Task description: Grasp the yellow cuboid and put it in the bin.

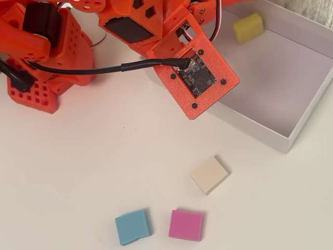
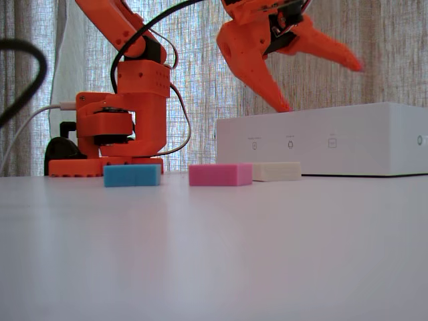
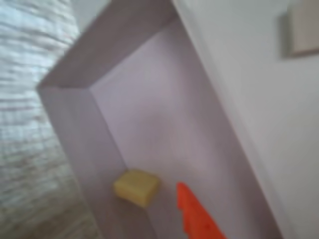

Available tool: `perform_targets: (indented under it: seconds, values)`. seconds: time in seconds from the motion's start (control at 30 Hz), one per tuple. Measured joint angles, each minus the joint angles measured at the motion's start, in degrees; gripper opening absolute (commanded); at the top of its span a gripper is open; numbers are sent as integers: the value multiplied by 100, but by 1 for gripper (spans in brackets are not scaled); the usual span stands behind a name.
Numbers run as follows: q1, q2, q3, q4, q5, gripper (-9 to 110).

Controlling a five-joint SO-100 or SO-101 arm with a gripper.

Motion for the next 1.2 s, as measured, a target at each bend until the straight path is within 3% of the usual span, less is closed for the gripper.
perform_targets:
  seconds: [0.23,0.37,0.5,0.8,1.2]
  values:
    - [1767,1336,62,-1063,1222,36]
    - [3182,2522,686,-703,1942,36]
    - [4052,3955,1354,360,2030,26]
    - [4166,5229,2021,2417,1793,-8]
    - [4219,5273,2628,2435,1564,-8]
